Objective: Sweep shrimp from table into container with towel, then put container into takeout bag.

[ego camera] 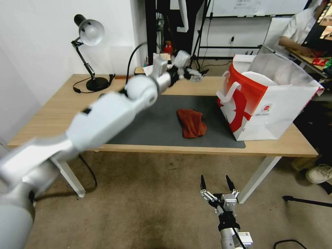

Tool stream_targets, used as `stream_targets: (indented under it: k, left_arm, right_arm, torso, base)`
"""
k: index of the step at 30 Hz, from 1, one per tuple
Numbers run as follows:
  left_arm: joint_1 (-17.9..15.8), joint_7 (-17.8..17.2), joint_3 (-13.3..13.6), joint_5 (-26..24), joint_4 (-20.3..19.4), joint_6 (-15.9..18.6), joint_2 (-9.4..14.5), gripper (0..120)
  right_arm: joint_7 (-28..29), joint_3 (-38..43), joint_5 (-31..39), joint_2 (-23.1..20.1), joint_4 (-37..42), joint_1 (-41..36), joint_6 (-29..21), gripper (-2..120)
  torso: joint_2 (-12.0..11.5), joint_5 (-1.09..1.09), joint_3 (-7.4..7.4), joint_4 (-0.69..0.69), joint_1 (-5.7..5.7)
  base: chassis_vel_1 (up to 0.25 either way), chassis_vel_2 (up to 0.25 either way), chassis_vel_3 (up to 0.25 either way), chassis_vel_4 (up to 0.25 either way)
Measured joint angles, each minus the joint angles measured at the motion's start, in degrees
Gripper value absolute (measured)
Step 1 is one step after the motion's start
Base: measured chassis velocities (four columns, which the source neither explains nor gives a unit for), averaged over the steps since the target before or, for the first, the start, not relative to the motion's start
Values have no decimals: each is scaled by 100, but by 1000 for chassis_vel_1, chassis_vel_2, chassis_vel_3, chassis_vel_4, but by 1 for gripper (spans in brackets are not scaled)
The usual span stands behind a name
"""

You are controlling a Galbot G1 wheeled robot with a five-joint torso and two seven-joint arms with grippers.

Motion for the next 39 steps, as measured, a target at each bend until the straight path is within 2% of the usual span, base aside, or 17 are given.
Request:
stream_targets:
  k: [3,4,5,10,14,16,18,20,21,22,25,26,28,29,30,32,39]
  left_arm:
    - [469,-515,-278,166,-303,-44,70,101]
    - [978,-765,-723,681,-557,-119,146,100]
    - [978,-765,-723,681,-557,-119,146,100]
    - [2123,-891,-1531,1142,-1297,-169,504,100]
    - [2668,-875,-1956,1250,-1589,-202,598,100]
    - [3373,-792,-2524,1471,-1929,-291,709,100]
    - [3585,-773,-2696,1564,-2026,-331,742,100]
    - [4381,-688,-3217,1912,-2297,-596,807,100]
    - [4748,-627,-3434,2043,-2379,-694,796,100]
    - [4748,-627,-3434,2043,-2379,-694,796,100]
    - [6120,-350,-4227,2585,-2612,-1051,571,100]
    - [6120,-350,-4227,2585,-2612,-1051,571,100]
    - [7007,-184,-4737,3009,-2715,-1432,334,100]
    - [7007,-184,-4737,3009,-2715,-1432,334,100]
    - [7518,-120,-4965,3168,-2763,-1600,210,100]
    - [8061,-63,-5220,3343,-2786,-1896,95,100]
    - [8816,-145,-5595,3630,-2629,-2407,-52,100]
  right_arm:
    - [2,-1,0,0,-3,9,-1,100]
    - [8,1,2,4,-5,9,-1,100]
    - [8,1,2,4,-5,9,-1,100]
    - [11,9,3,-1,11,-30,0,100]
    - [10,0,2,9,22,-30,2,100]
    - [10,4,-4,25,64,-50,15,100]
    - [10,7,-9,28,85,-64,24,100]
    - [5,27,-37,34,158,-123,77,100]
    - [3,29,-43,31,187,-132,89,100]
    - [3,29,-43,31,187,-132,89,100]
    - [8,61,-93,17,303,-158,187,100]
    - [8,61,-93,17,303,-158,187,100]
    - [8,95,-102,-4,386,-191,245,100]
    - [8,95,-102,-4,386,-191,245,100]
    - [1,110,-101,-30,422,-204,256,100]
    - [-49,140,-56,-101,476,-208,262,100]
    - [-201,210,215,-302,692,-210,192,100]
  torso:
    - [0,-3,1,3,1]
    - [0,0,0,0,0]
    - [0,0,0,0,0]
    - [1,-2,0,2,0]
    - [1,0,0,1,-1]
    - [1,-3,1,4,0]
    - [1,-2,0,2,0]
    - [1,0,0,2,-1]
    - [1,-4,0,3,-1]
    - [1,-4,0,3,-1]
    - [1,-4,0,5,-1]
    - [1,-4,0,5,-1]
    - [2,2,0,2,-1]
    - [2,2,0,2,-1]
    - [2,-4,0,3,-1]
    - [2,2,0,4,-1]
    - [1,0,1,2,-1]
  base:
    - [0,0,0,0]
    - [0,0,0,0]
    - [0,0,0,0]
    - [0,0,0,0]
    - [0,0,0,0]
    - [0,0,0,0]
    - [0,0,0,0]
    - [0,0,0,0]
    - [0,0,0,0]
    - [0,0,0,0]
    - [0,0,0,0]
    - [0,0,0,0]
    - [0,0,0,0]
    - [0,0,0,0]
    - [0,0,0,0]
    - [0,0,0,0]
    - [0,0,0,0]
